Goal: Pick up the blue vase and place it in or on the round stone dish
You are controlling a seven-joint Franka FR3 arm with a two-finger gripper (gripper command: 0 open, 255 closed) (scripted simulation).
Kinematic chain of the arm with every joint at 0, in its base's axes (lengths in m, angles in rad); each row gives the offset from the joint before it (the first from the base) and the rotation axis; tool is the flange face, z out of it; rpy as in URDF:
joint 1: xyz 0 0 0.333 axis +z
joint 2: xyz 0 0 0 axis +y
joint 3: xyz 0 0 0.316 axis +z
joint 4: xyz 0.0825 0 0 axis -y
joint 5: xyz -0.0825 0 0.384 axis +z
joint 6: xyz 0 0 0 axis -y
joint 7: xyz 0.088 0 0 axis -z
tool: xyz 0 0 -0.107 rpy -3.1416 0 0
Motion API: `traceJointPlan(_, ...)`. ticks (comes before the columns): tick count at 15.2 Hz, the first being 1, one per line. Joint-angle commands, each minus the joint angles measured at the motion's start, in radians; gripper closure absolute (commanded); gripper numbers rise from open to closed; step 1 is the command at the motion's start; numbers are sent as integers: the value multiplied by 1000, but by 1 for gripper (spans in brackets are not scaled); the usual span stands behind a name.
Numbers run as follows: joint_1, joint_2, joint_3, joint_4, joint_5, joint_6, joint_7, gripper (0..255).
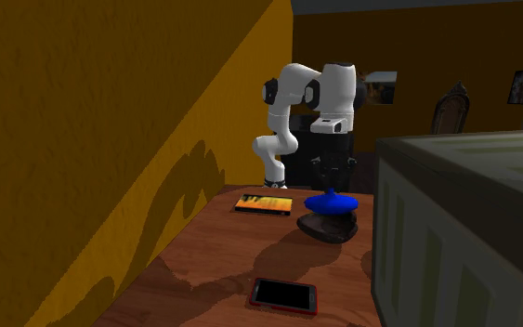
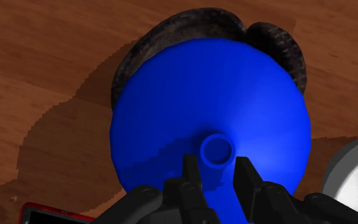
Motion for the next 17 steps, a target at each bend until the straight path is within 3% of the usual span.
traceJointPlan(1,0,1,0,-2,0,3,0,255)
traceJointPlan(5,0,1,0,-2,0,3,0,255)
traceJointPlan(6,0,0,0,-2,0,3,0,0)
traceJointPlan(11,0,1,0,-1,0,3,-1,0)
traceJointPlan(15,-1,0,0,125,0,-124,0,0)
traceJointPlan(17,-1,-1,0,124,0,-124,0,0)
